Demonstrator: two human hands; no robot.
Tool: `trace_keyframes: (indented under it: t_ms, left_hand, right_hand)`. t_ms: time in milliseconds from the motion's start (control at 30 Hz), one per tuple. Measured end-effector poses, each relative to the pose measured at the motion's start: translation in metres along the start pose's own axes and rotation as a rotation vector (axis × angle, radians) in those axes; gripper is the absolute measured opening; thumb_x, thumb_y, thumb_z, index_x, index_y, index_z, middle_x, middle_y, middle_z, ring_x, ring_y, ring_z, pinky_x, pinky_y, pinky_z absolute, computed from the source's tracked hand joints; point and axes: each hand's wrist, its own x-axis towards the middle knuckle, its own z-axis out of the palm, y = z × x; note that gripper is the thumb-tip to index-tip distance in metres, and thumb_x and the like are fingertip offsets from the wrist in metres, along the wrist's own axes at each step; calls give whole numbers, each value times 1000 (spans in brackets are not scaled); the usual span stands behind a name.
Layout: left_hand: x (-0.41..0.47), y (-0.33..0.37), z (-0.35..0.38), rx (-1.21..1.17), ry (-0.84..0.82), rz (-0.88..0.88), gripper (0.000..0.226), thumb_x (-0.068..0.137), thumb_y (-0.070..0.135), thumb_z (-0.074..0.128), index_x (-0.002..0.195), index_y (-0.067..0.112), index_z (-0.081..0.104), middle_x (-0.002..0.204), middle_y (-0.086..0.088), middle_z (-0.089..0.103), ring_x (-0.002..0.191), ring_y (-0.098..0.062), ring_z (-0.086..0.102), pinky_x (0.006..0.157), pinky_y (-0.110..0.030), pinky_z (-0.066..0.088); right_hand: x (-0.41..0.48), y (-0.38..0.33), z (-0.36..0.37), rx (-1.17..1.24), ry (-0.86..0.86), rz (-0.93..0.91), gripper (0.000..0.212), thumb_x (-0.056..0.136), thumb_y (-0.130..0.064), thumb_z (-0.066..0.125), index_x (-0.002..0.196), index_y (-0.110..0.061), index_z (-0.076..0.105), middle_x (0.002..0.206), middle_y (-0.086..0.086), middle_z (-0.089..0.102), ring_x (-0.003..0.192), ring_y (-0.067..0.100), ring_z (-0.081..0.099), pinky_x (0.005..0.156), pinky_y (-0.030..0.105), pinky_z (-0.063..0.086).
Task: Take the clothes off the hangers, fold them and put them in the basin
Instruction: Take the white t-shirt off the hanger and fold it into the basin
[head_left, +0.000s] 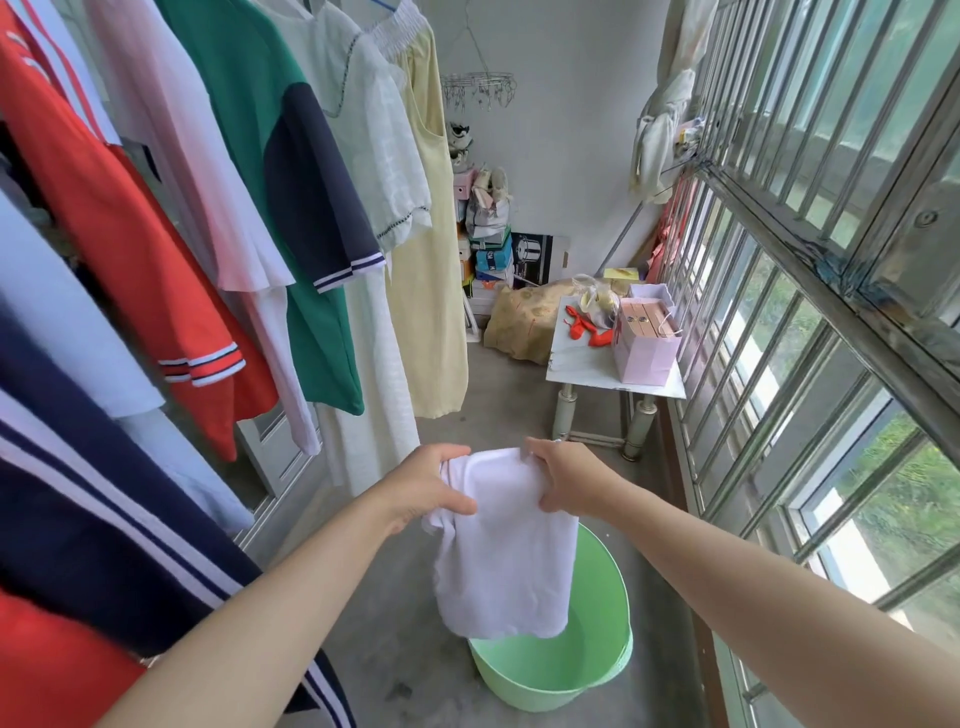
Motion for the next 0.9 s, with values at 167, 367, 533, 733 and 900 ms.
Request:
trace_keyframes:
  t_ms: [167,367,533,733,900]
  left_hand:
    - [-3,1,8,201,42,18,61,56,19,87,112,22,62,105,-1,64,95,-19,65,55,-31,56]
    - [-3,5,11,464,181,49,26,62,18,72,87,13,66,79,-2,62,68,-19,58,41,-29,49]
    - [2,3,-8,520,194,129,34,55,33,61,80,10,65,92,1,51,85,-14,52,67,-22,41]
    - [-11,30,-27,189,140,176,43,60,30,67,84,-4,59,77,1,50,71,-12,49,57,-17,36]
    - [-16,42,-30,68,105,148,40,62,27,66,81,-7,56,70,-6,49,64,-16,46,56,-26,33]
  right_hand:
    - [-2,5,2,-13,90,16,41,70,-5,64,109,-13,67,102,7,68,97,28,59,75,34,49]
    - [-4,7,-1,-11,130,7,12,77,-10,65,88,-11,66,84,7,62,86,24,53,67,31,40]
    - [-1,19,-3,238,176,-13,19,81,-15,69,82,4,66,70,7,57,80,21,43,70,34,40]
    - [-17,13,-7,1339,-41,64,30,98,-23,48,107,0,64,100,10,72,87,19,69,71,23,56]
    - [-22,19,4,1205,-147,7,24,86,-13,66,110,-15,65,109,3,71,97,17,69,83,32,56]
